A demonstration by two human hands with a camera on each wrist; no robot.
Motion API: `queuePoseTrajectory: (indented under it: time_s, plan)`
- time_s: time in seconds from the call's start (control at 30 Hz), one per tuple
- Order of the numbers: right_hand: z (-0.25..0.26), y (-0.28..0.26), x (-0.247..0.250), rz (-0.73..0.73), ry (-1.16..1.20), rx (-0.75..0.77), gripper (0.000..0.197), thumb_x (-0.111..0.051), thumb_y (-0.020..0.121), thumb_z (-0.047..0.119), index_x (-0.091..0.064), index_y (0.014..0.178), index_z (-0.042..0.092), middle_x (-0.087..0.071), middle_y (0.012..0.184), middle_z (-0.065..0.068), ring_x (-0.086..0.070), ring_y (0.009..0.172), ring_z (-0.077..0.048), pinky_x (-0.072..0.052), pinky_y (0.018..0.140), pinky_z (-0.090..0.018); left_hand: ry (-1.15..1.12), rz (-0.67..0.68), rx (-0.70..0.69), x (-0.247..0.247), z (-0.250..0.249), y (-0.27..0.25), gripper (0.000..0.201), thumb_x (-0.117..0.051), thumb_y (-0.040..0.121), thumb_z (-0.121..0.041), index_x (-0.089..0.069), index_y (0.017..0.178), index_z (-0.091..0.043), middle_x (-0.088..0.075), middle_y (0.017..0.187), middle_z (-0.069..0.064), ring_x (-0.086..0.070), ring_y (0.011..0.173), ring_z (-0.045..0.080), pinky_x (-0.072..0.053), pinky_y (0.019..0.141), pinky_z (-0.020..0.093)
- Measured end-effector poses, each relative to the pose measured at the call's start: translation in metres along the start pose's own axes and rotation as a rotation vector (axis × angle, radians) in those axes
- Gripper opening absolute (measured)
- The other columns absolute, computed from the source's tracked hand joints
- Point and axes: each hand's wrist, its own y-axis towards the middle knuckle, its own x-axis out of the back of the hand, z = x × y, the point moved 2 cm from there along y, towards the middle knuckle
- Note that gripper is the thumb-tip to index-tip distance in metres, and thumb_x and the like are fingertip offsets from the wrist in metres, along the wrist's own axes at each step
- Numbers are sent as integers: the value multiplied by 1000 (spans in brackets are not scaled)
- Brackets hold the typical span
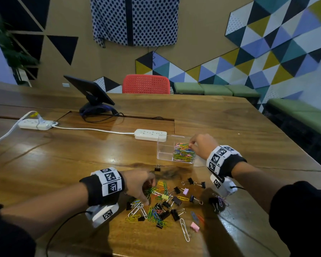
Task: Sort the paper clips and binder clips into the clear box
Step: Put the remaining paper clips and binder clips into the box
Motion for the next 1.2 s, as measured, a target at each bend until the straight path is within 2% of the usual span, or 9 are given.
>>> queuePoseTrajectory:
  time_s: [0.13, 0.27, 0.37, 0.6, 0.7, 0.87, 0.97, 1.07, 1.2]
  plan:
    - [12, -20, -4, -8, 5, 179, 20, -51, 92, 18, -66, 105, 16, -65, 109, -1, -62, 95, -15, -49, 81, -23, 12, -11, -34, -3, -2, 3, 54, -75, 74, -35, -48, 120, -23, -50, 121, 1, -47, 104, 16, -41, 86, 28]
    - [31, -38, -22, 217, 3, 325, 18, -61, 87, 20, -66, 104, 18, -63, 109, 2, -56, 94, -8, -48, 86, -22, -40, -34, -53, -1, -3, 6, 43, -74, 77, -26, -56, 115, -19, -56, 119, 4, -51, 104, 18, -42, 87, 30]
    - [48, -44, -38, 346, 54, 374, 25, -71, 79, 24, -67, 103, 18, -65, 106, 3, -50, 85, -2, -42, 74, -15, -59, -46, -60, 0, -3, 6, 37, -73, 77, -24, -60, 112, -18, -60, 117, 4, -54, 109, 21, -44, 92, 32]
    - [71, -38, -57, 459, 47, 268, 48, -79, 68, 40, -64, 108, 17, -68, 102, 1, -59, 85, -13, -49, 81, -28, -144, -59, -18, -2, -5, 8, 31, -73, 78, -20, -60, 106, -15, -59, 84, -6, -56, 82, 12, -46, 75, 23]
    - [78, -37, -58, 471, 76, 241, 42, -80, 69, 33, -67, 103, 13, -70, 100, -3, -64, 89, -17, -51, 83, -30, -142, -57, -4, -3, -6, 6, 26, -72, 79, -20, -63, 102, -12, -66, 93, 4, -58, 84, 13, -49, 80, 27]
    - [83, -38, -62, 539, 199, 209, 28, -79, 70, 12, -71, 97, 12, -67, 80, 5, -59, 75, -7, -51, 83, -27, -76, -118, -9, -7, -4, 3, 22, -72, 79, -23, -64, 97, -11, -65, 103, 7, -57, 91, 19, -45, 80, 30]
    - [82, -39, -63, 555, 227, 225, 25, -78, 72, 10, -71, 95, 9, -73, 92, -4, -61, 71, -4, -52, 77, -21, -72, -138, -27, -9, -8, 3, 21, -70, 81, -20, -64, 99, -10, -66, 104, 7, -51, 85, 12, -40, 75, 24]
    - [82, -41, -65, 562, 219, 238, 24, -75, 75, 10, -70, 98, 8, -72, 99, -7, -59, 71, -4, -47, 68, -13, -70, -148, -43, -8, -9, 2, 27, -69, 82, -20, -61, 105, -10, -65, 105, 7, -56, 89, 14, -41, 74, 23]
    - [82, -43, -65, 553, 172, 267, 21, -72, 79, 12, -70, 99, 8, -71, 94, -3, -58, 76, -7, -48, 73, -18, -58, -111, -34, -6, -5, 2, 29, -69, 82, -21, -61, 108, -10, -65, 109, 8, -60, 99, 20, -44, 78, 24]
